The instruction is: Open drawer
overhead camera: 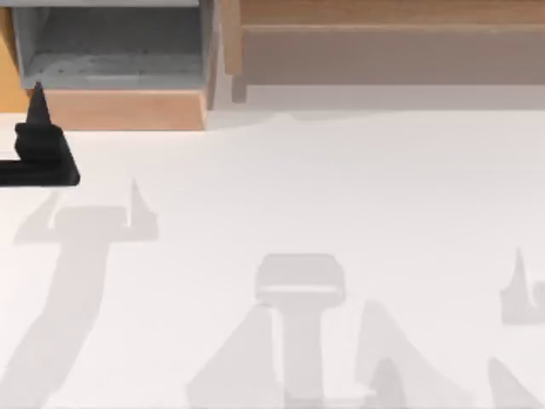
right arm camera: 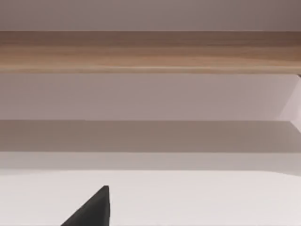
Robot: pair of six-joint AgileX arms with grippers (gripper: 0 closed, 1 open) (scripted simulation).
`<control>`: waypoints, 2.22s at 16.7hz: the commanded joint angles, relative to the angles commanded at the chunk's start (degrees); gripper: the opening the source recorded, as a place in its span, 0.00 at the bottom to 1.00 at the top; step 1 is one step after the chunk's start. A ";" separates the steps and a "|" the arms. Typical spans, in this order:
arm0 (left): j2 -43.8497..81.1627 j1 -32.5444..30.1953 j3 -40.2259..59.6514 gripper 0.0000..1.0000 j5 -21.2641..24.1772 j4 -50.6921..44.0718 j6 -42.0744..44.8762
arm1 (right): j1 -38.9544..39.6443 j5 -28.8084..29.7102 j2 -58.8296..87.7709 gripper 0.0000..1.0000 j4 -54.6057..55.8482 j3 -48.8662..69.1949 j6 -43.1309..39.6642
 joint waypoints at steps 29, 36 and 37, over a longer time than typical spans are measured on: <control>71.82 35.36 34.32 1.00 31.54 37.12 70.41 | 0.00 0.00 0.00 1.00 0.00 0.00 0.00; 88.49 42.45 41.58 1.00 44.28 46.10 89.39 | 0.00 0.00 0.00 1.00 0.00 0.00 0.00; 89.09 42.61 41.84 1.00 44.81 46.44 89.97 | 0.00 0.00 0.00 1.00 0.00 0.00 0.00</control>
